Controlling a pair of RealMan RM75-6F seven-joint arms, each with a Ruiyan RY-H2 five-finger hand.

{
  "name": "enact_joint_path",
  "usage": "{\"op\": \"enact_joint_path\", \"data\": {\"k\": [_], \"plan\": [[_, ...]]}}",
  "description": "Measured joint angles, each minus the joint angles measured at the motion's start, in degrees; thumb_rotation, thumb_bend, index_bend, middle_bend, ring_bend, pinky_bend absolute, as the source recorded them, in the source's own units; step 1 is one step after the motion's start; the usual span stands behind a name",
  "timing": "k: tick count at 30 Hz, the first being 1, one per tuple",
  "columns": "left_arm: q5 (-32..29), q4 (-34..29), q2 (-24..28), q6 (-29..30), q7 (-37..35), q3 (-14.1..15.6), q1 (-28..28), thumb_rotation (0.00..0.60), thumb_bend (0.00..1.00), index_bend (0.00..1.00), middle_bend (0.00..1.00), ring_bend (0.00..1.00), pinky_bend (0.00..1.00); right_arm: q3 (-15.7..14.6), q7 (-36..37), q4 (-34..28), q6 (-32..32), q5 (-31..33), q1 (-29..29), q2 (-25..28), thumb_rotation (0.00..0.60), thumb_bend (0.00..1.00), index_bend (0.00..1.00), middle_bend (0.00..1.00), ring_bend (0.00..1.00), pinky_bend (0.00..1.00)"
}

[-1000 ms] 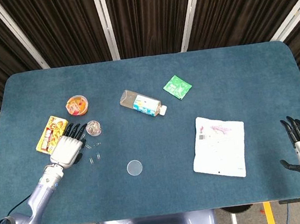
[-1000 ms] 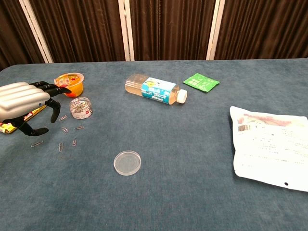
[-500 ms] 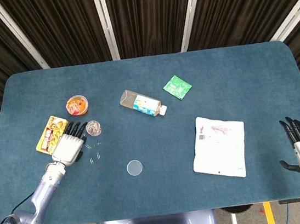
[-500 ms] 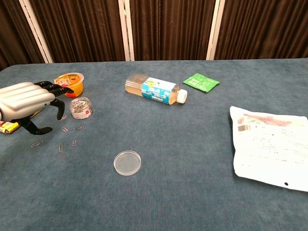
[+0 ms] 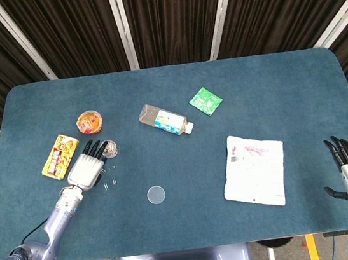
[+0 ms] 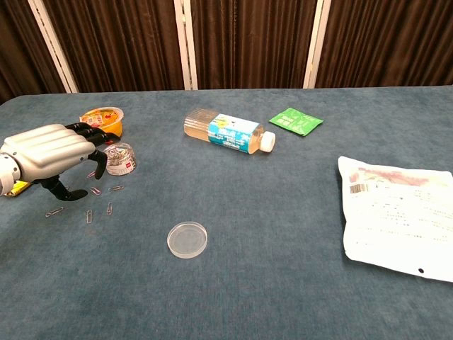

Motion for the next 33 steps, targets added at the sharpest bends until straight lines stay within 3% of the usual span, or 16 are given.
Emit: {"op": "enact_joint_path", "data": {"k": [33], "plan": [[-1.35, 3.52, -3.22, -0.93, 5.99, 0.09, -0.80, 0.600, 0.33, 0.44, 0.00, 0.00, 0.00, -0.58, 1.39, -0.30, -1.82, -0.32, 0.75, 0.69, 0.600, 0.00, 0.00, 0.00, 0.00, 0.00]]}}
